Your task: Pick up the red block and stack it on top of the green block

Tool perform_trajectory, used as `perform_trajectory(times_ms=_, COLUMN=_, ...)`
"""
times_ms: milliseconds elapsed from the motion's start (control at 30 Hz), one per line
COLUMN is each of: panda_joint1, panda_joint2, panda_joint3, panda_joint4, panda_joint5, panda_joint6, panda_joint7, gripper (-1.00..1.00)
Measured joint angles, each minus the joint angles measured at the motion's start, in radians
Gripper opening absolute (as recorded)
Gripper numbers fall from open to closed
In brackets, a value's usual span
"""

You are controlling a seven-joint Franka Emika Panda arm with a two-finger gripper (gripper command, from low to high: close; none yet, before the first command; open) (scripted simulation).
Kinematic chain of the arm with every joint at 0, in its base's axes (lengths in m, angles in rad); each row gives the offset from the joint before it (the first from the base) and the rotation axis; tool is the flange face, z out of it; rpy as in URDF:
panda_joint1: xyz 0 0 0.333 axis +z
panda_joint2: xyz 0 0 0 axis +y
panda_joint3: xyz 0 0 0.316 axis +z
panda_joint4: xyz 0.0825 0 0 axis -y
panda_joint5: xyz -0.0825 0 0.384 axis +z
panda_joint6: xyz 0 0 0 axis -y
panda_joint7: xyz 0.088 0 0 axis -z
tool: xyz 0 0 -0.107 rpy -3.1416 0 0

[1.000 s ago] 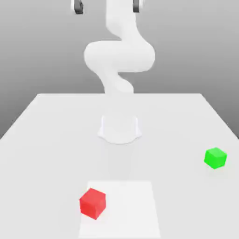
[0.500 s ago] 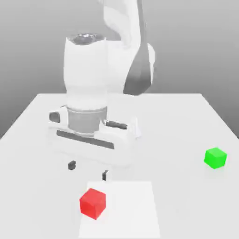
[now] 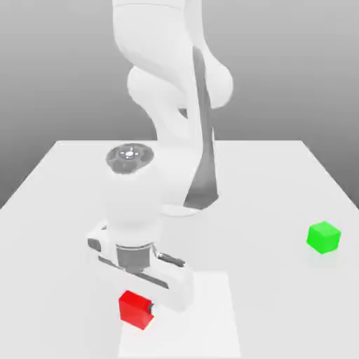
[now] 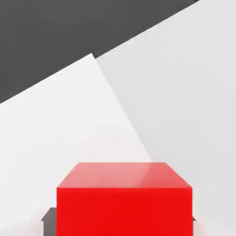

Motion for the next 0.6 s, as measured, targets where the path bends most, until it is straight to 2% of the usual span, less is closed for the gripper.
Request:
perform_trajectory(times_ms=200, panda_joint1=0.016, panda_joint2=-0.182, panda_joint3=0.028, panda_joint4=-0.028, panda_joint5=0.014, panda_joint6=-0.151, panda_joint7=-0.038, gripper=-1.00)
perform_trajectory(times_ms=433, panda_joint1=0.200, panda_joint2=-0.263, panda_joint3=0.152, panda_joint4=-0.045, panda_joint5=0.101, panda_joint6=-0.191, panda_joint7=-0.298, gripper=-1.00)
perform_trajectory(times_ms=600, panda_joint1=0.362, panda_joint2=-0.310, panda_joint3=0.192, panda_joint4=-0.059, panda_joint5=0.137, panda_joint6=-0.211, panda_joint7=-0.471, gripper=-1.00)
